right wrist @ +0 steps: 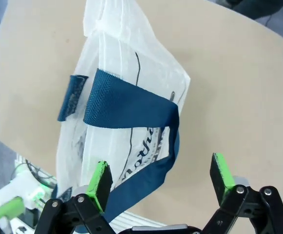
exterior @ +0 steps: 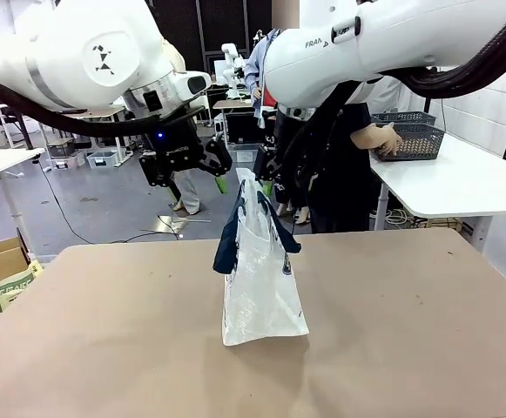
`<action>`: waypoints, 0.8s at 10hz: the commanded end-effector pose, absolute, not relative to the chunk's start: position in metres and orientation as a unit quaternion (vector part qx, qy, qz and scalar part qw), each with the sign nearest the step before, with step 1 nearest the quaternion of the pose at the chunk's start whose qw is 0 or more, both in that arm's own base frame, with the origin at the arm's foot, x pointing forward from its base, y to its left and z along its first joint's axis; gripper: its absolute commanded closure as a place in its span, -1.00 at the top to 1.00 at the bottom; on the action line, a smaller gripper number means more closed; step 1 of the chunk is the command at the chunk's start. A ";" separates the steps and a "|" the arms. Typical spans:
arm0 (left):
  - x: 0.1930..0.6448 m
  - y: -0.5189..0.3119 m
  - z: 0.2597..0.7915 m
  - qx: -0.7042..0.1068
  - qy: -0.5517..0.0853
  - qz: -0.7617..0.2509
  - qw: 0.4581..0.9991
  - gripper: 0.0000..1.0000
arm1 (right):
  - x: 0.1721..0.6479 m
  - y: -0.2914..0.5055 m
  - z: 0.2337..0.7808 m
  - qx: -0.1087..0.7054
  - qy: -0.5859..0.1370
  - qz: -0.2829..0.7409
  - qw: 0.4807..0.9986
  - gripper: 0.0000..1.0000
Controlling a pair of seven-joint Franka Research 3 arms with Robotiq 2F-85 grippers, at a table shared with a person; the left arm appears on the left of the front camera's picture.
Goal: Transfer purchased items from the store into the shopping bag.
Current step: Open the Reusable shopping bag in the center of the table.
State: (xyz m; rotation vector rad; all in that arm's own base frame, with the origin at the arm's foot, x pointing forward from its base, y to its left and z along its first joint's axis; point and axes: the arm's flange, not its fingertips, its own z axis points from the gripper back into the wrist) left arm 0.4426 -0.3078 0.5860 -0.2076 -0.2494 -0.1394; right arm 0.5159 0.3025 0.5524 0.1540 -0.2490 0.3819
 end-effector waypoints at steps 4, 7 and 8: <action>0.451 -0.322 0.583 -0.123 -0.105 -0.071 0.984 1.00 | 0.512 0.313 0.580 0.072 -0.176 0.164 0.968 1.00; 0.452 -0.325 0.583 -0.139 -0.105 -0.048 0.983 1.00 | 0.514 0.321 0.590 0.081 -0.181 0.167 0.966 1.00; 0.454 -0.327 0.583 -0.142 -0.100 -0.047 0.984 1.00 | 0.515 0.323 0.586 0.079 -0.176 0.166 0.967 1.00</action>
